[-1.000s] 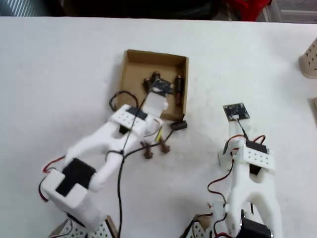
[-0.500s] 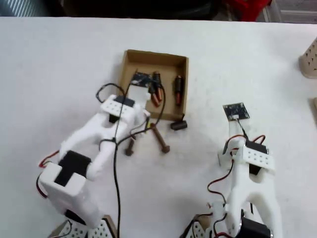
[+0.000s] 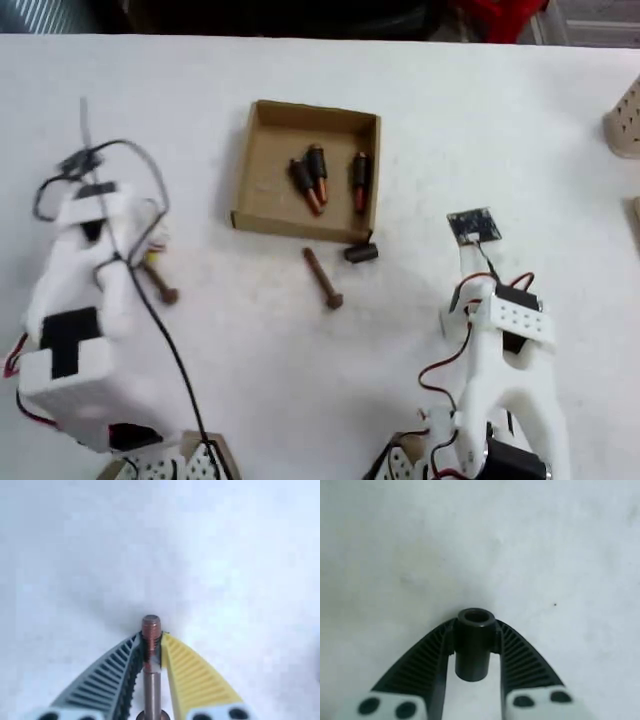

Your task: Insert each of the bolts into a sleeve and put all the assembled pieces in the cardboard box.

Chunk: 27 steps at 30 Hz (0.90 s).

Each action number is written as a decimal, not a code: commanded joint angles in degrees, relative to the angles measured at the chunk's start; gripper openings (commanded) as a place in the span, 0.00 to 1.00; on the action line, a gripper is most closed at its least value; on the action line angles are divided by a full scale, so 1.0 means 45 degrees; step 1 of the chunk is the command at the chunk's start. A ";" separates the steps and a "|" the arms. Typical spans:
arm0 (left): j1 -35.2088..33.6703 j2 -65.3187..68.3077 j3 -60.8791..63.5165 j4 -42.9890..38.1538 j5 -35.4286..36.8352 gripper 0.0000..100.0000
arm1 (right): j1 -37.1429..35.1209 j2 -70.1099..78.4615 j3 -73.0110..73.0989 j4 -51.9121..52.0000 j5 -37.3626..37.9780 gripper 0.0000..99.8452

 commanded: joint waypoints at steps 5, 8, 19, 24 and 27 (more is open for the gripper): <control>-0.1123 -0.1573 0.1602 -0.1172 -0.1035 0.15 | 0.0010 -0.0498 -0.0039 -0.0127 0.0469 0.02; -0.1182 -0.2393 0.2012 -0.1172 -0.1133 0.23 | 0.0010 -0.0498 -0.0020 -0.0127 0.0508 0.02; -0.1299 -0.8840 0.3614 0.0117 -0.6173 0.24 | 0.0010 -0.0498 -0.0020 -0.0127 0.0527 0.02; -0.0928 -1.0188 0.3653 0.3009 -1.0764 0.19 | 0.0010 -0.0498 -0.0020 -0.0127 0.0527 0.02; -0.0869 -1.0188 0.3712 0.4239 -1.3128 0.09 | 0.0010 -0.0498 0.0000 -0.0107 0.0547 0.02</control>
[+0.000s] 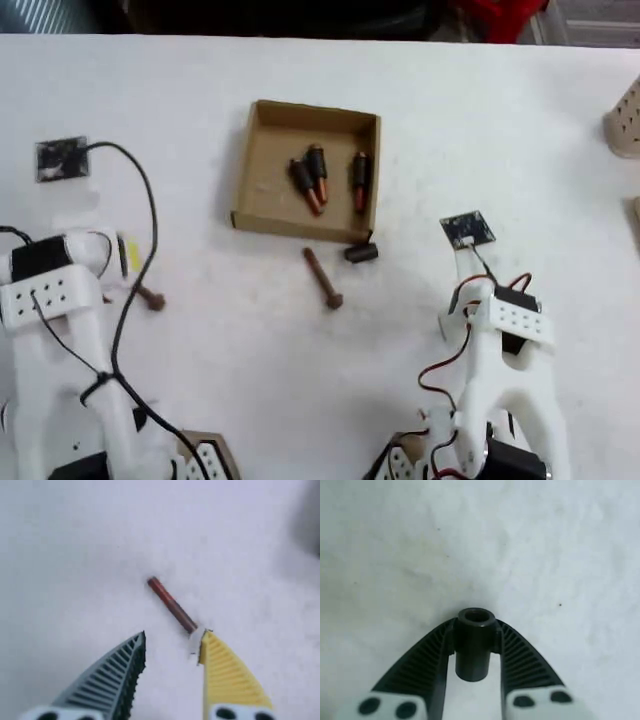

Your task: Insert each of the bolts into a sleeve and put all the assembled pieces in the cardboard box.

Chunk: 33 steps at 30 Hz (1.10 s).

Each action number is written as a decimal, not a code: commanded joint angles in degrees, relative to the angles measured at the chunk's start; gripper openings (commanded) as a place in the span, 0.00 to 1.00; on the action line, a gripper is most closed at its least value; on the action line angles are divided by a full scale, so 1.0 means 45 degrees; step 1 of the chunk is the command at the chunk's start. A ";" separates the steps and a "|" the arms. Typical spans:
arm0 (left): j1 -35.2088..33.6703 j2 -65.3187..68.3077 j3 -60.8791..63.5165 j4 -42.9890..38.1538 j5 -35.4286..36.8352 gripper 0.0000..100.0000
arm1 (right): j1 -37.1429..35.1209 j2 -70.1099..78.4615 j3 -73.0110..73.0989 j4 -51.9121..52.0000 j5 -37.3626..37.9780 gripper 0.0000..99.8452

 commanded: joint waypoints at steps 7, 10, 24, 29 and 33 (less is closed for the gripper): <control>0.0303 -0.0596 0.1211 0.1993 -0.4376 0.04 | 0.0010 -0.0498 -0.0059 -0.0088 0.0176 0.02; 0.0713 -0.0596 0.1934 0.1758 -0.4376 0.02 | 0.0010 -0.0498 -0.0059 -0.0088 0.0176 0.02; 0.1651 0.1495 0.2774 0.0020 -0.3360 0.02 | 0.0010 -0.0498 -0.0059 -0.0088 0.0176 0.02; 0.1534 0.4562 0.1133 0.0020 -0.3360 0.02 | 0.0010 -0.0498 -0.0059 -0.0088 0.0176 0.02; 0.1534 0.6554 -0.0078 0.0020 -0.3360 0.02 | 0.0010 -0.0498 -0.0059 -0.0088 0.0176 0.02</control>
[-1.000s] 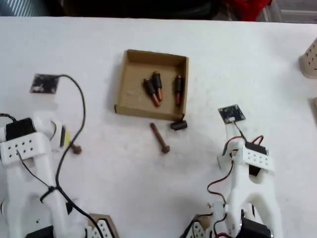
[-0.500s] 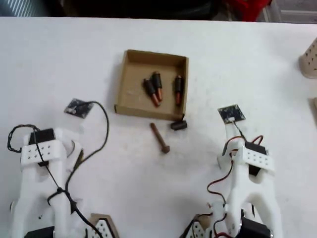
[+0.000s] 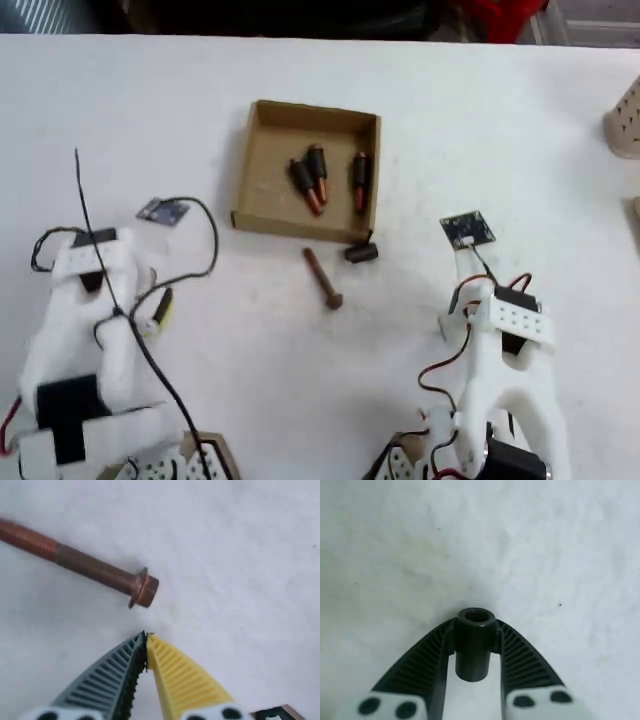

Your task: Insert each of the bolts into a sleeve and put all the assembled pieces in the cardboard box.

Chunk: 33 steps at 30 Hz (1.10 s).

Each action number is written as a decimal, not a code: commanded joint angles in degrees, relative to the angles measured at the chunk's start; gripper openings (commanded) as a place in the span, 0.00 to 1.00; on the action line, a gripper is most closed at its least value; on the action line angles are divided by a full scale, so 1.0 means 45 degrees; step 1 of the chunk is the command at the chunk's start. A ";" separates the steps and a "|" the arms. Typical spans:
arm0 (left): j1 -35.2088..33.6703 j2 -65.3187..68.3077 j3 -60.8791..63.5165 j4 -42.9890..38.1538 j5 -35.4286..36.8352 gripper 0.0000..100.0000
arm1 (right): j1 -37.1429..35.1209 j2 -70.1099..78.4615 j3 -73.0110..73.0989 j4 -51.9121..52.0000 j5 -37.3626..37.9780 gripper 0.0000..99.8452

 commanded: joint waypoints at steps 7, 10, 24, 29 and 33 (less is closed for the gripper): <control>0.0010 0.4249 -0.3946 -0.0332 0.0156 0.02 | 0.0010 -0.0498 -0.0059 -0.0088 0.0176 0.02; 0.0088 0.5109 -0.5001 -0.0508 0.0176 0.02 | 0.0010 -0.0498 -0.0059 -0.0088 0.0176 0.02; 0.1963 0.6183 -0.7853 -0.0391 0.2833 0.02 | 0.0010 -0.0498 -0.0059 -0.0088 0.0176 0.02; 0.2725 0.6183 -0.8322 0.0586 0.2969 0.02 | 0.0010 -0.0498 -0.0059 -0.0088 0.0176 0.02; 0.2921 0.6183 -0.9143 0.1582 0.3009 0.02 | 0.0010 -0.0498 -0.0059 -0.0107 0.0176 0.02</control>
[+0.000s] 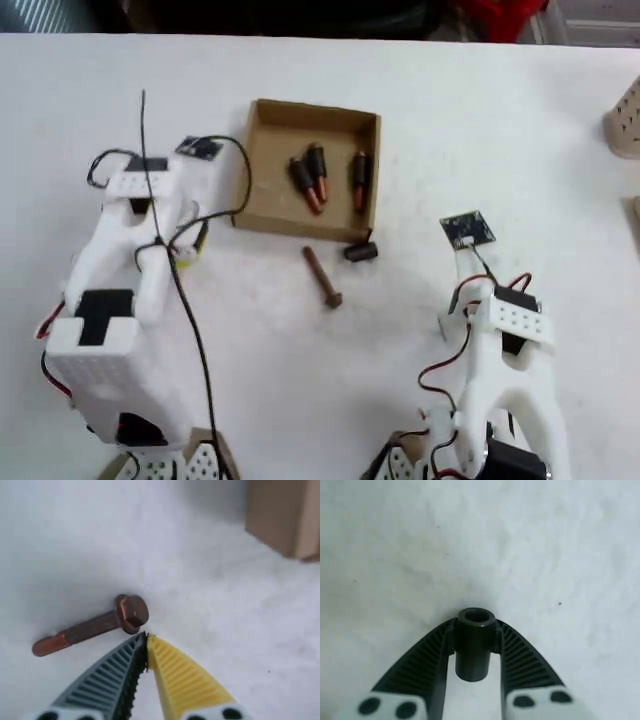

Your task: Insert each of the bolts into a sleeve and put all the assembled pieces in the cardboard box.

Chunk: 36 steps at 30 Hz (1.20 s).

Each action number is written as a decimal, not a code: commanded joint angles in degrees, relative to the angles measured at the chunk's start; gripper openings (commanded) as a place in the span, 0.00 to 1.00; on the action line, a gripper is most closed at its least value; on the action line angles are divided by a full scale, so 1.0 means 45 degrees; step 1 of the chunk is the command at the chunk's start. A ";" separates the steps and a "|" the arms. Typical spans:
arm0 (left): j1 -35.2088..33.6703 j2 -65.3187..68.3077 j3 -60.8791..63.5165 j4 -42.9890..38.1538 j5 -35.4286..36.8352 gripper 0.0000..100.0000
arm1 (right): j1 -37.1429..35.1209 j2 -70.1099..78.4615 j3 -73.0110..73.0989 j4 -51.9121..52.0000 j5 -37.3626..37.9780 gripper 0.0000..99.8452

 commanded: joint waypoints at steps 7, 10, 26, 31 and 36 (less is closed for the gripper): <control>0.0322 -0.0107 -0.1739 0.0488 0.0195 0.02 | 0.0010 -0.0498 -0.0059 -0.0107 0.0176 0.02; 0.0283 -0.0068 -0.1993 0.0215 0.0098 0.02 | 0.0010 -0.0498 -0.0059 -0.0107 0.0176 0.02; -0.1553 0.0010 -0.2774 0.2071 -1.1038 0.08 | 0.0010 -0.0498 -0.0059 -0.0127 0.0176 0.02; -0.1612 0.0049 -0.2012 0.2051 -1.3265 0.08 | 0.0010 -0.0498 -0.0059 -0.0127 0.0176 0.02; -0.1573 0.0049 -0.1817 0.2090 -1.4515 0.09 | 0.0010 -0.0498 -0.0059 -0.0127 0.0176 0.02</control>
